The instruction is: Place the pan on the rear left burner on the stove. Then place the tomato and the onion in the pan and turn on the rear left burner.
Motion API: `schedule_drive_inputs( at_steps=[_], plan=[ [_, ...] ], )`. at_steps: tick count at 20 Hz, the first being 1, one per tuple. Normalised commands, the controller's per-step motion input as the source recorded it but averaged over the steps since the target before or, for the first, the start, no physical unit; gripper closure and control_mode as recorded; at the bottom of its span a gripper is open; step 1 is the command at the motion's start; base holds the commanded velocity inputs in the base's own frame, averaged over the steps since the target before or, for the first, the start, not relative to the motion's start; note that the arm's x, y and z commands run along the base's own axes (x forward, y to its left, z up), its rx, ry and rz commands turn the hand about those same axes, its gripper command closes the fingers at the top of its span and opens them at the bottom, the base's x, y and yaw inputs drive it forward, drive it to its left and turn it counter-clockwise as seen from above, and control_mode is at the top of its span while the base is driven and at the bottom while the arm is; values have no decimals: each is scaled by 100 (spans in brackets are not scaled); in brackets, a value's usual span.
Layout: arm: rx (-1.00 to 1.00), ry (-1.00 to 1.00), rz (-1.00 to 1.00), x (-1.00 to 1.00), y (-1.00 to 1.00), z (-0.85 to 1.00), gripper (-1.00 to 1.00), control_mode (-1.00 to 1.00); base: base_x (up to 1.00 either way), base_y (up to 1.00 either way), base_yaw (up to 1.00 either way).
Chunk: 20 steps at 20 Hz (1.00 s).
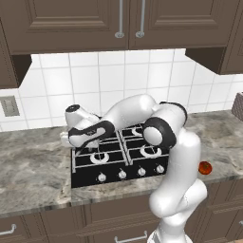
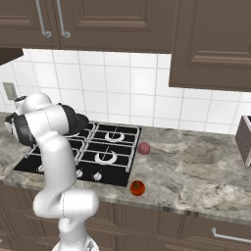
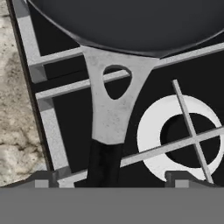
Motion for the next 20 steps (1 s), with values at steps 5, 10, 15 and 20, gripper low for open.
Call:
schedule_drive_inputs(
  at_steps=[5,10,15,20],
  plan=[
    [0,-12,0,-18,-27,59,-100,-100,0,0,0],
    [0,-11,0,-24,-55,43,-100,-100,0,0,0],
    [3,-6,0,-9,-72,31,-100,-100,0,0,0],
    [4,-3,0,-1,-86,7,-100,-100,0,0,0]
  ],
)
